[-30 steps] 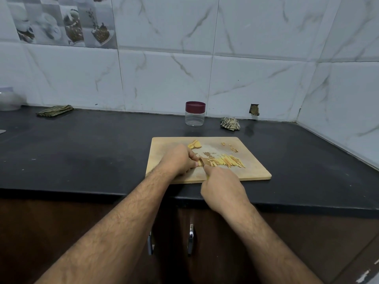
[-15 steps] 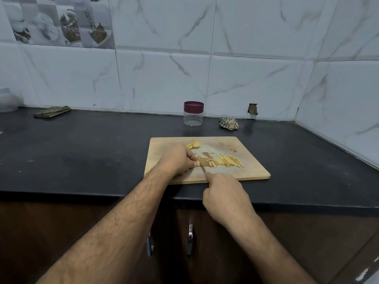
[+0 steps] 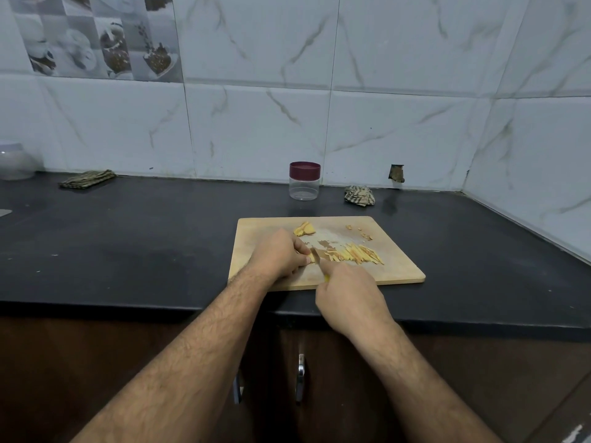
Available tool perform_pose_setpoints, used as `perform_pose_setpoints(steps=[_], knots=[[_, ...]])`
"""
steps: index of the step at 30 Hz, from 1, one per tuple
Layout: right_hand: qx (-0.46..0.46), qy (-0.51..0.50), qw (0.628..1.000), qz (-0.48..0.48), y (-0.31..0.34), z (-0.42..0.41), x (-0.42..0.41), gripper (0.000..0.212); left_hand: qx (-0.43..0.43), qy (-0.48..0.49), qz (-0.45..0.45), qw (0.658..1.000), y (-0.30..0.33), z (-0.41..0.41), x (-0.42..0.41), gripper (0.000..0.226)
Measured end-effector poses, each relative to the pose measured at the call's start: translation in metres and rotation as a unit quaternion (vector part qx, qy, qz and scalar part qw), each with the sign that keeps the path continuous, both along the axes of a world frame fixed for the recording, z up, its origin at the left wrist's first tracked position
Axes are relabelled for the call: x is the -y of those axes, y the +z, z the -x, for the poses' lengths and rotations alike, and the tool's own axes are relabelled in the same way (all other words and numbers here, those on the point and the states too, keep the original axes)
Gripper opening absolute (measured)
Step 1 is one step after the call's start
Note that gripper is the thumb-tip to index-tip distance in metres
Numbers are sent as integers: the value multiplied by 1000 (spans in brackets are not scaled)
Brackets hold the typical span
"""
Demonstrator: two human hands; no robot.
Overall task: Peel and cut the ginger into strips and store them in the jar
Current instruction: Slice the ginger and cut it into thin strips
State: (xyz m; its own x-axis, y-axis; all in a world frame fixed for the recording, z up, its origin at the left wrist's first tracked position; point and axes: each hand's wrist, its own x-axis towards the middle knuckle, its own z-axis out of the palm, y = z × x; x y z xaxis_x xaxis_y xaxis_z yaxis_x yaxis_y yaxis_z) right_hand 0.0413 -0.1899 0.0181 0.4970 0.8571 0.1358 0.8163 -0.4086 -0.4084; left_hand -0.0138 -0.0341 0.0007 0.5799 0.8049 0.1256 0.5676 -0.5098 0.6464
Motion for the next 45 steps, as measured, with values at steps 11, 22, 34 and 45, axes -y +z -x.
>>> perform_pose_setpoints(steps=[11,22,34,45], knots=[[-4,4,1000,12,0,-1,-13,49,2,1,5,1000,0,-1,-1,14],[30,7,999,26,-8,3,15,50,-10,1,-9,1000,1,0,1,13],[11,0,1000,-7,-1,5,6,50,8,3,-5,1000,-4,0,-2,8],[24,4,1000,1,-4,2,-1,46,8,3,-8,1000,-4,0,-2,7]])
